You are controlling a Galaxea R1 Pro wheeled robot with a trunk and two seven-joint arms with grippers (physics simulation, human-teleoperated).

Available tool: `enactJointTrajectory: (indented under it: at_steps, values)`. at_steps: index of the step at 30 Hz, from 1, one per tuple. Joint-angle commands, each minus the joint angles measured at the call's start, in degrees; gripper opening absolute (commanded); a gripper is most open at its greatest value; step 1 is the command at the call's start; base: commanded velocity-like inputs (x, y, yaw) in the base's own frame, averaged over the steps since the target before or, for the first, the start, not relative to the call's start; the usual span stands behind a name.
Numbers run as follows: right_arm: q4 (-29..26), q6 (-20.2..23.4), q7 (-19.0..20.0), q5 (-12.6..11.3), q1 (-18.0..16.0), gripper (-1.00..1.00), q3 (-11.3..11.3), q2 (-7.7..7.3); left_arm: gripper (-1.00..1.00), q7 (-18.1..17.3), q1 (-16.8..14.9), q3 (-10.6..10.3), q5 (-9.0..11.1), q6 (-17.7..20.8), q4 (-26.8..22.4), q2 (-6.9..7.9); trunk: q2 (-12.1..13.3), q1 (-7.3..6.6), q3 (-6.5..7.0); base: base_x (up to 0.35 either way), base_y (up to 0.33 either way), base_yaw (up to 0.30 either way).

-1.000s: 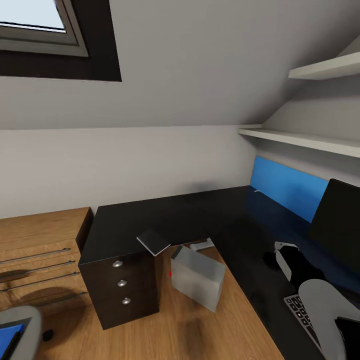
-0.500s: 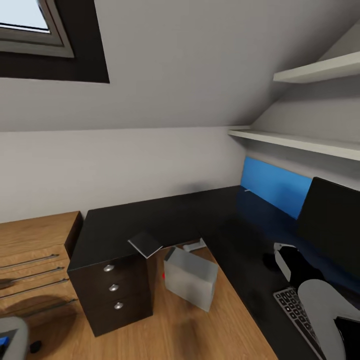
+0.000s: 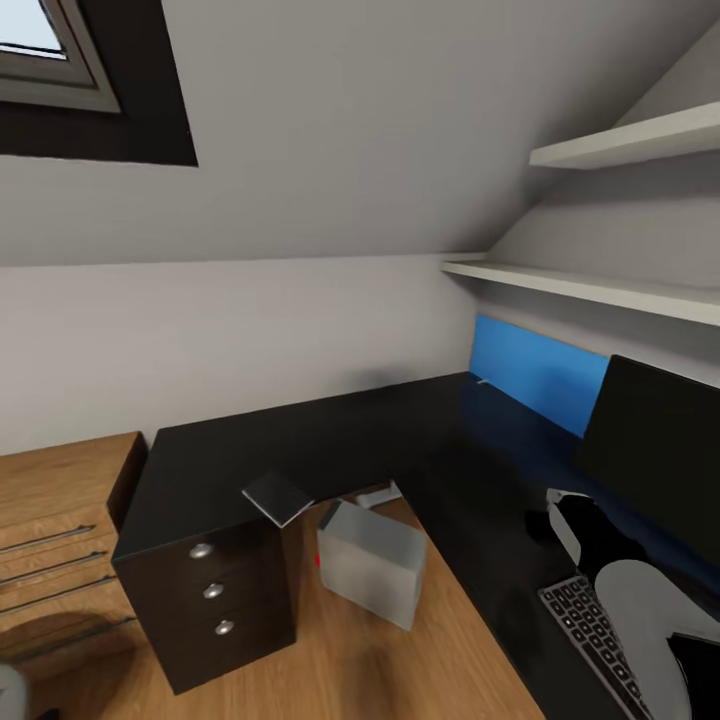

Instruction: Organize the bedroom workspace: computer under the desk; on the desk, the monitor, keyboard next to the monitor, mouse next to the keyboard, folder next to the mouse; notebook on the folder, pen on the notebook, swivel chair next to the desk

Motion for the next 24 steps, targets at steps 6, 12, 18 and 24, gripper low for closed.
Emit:
enactJointTrajectory:
  at_steps: [6,12,18,24]
  values:
    - [0.1,0.23,-0.22,0.01,-0.04,-1.0,-0.2,-0.06,1.0,-0.19,-0.05,0.43,-0.09,-0.12,0.02,0.16,-0.05,0.03,-0.07,0.146,0.039,-0.002]
    - [0.23,0.26,-0.4,0.1,-0.04,-1.0,-0.21,-0.11,1.0,-0.11,-0.03,0.45,-0.09,-0.08,0.02,0.6,-0.05,0.03,-0.07,0.148,0.004,0.0]
    - [1.39,0.27,-0.51,0.11,-0.04,-1.0,-0.18,-0.17,1.0,-0.14,-0.04,0.45,-0.09,-0.11,0.02,0.7,-0.05,0.03,-0.07,0.067,0.0,0.0]
    - [1.94,0.31,-2.73,0.11,-0.04,-1.0,-0.17,-0.24,1.0,0.02,-0.05,0.54,-0.09,-0.06,0.02,0.65,-0.05,0.03,-0.07,0.008,0.0,0.0]
